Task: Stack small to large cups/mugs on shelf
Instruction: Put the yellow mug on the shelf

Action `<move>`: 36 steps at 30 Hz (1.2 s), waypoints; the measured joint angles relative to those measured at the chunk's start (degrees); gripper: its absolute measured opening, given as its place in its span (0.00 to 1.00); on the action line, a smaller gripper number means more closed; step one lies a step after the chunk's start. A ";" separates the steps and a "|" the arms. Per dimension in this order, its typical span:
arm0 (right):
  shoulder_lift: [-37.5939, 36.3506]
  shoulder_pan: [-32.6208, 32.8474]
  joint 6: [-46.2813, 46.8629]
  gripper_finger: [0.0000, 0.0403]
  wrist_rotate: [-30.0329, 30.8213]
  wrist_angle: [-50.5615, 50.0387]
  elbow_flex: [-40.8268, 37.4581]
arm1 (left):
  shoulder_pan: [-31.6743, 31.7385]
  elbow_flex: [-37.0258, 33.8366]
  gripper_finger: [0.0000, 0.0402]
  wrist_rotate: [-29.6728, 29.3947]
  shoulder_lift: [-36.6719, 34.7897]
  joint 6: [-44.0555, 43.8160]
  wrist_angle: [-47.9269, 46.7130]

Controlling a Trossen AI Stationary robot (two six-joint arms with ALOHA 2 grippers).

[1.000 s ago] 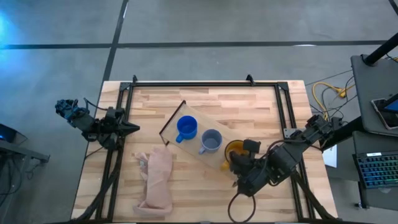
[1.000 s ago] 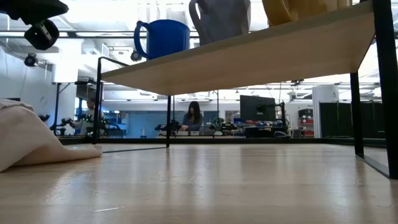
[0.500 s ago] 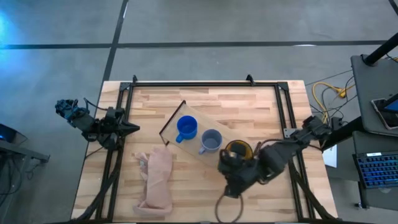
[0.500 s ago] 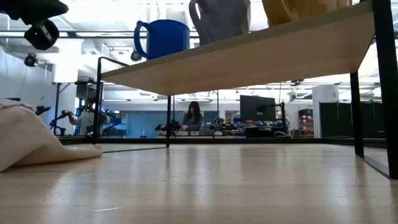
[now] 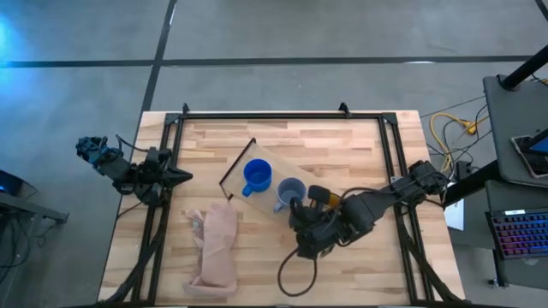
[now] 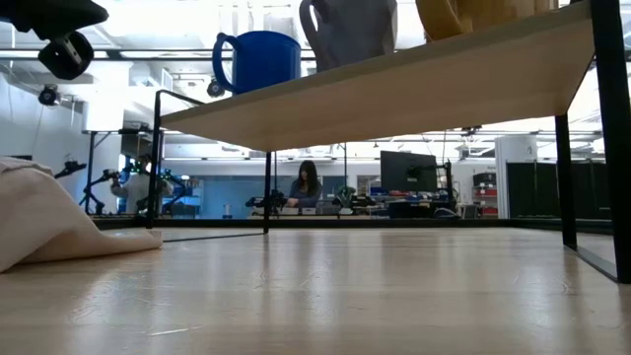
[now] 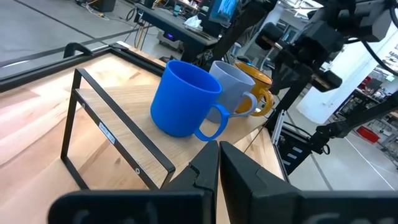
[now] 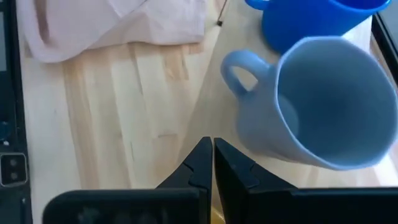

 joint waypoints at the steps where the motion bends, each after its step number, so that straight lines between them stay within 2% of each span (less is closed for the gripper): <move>1: 0.04 0.01 0.05 0.02 -0.02 -0.73 0.12 | 0.00 0.00 0.00 -0.01 0.00 0.00 -0.01; 7: 0.09 0.01 1.84 0.02 -2.22 -6.41 0.04 | -0.02 0.01 0.00 -0.02 -0.02 0.02 -1.14; 36: 0.13 0.13 0.22 0.02 -10.08 -7.38 -0.30 | -0.01 0.00 0.00 -0.03 -0.04 0.50 -1.34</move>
